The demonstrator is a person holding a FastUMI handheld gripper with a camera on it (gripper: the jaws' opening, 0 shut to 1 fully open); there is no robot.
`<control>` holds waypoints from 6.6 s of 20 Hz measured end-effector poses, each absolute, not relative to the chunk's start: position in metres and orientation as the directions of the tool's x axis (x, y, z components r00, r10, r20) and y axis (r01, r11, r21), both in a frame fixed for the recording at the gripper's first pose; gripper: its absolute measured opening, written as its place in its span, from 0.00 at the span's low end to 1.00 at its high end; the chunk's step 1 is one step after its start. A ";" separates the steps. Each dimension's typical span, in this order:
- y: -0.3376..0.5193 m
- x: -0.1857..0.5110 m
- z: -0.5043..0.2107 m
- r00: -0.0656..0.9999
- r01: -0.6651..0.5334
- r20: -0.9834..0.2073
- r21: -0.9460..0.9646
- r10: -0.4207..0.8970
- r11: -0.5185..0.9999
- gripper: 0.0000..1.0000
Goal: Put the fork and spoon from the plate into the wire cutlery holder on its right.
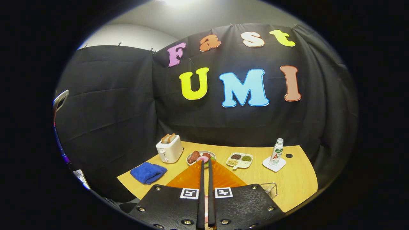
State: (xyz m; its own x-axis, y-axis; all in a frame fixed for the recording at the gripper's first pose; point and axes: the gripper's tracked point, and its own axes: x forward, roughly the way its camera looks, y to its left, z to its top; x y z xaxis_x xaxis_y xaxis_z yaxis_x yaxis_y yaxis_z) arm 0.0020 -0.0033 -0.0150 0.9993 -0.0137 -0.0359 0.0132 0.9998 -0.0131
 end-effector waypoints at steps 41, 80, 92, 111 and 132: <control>0.047 -0.049 -0.340 0.656 0.045 -0.752 0.118 0.060 0.992 0.18; -0.142 -0.014 -0.177 0.858 0.400 -0.463 0.330 -0.223 0.855 0.08; -0.186 -0.016 -0.174 0.821 0.481 -0.482 0.295 -0.306 0.826 0.08; -0.197 -0.015 -0.156 0.827 0.508 -0.426 0.285 -0.368 0.813 0.19; 0.003 0.030 -0.231 0.831 0.161 -0.557 0.232 -0.005 0.959 0.21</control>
State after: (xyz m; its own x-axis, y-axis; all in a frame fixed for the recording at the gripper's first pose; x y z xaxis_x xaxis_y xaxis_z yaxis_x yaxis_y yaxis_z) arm 0.0300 0.0030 -0.2306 0.8306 -0.0049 -0.5568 0.1610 0.9594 0.2316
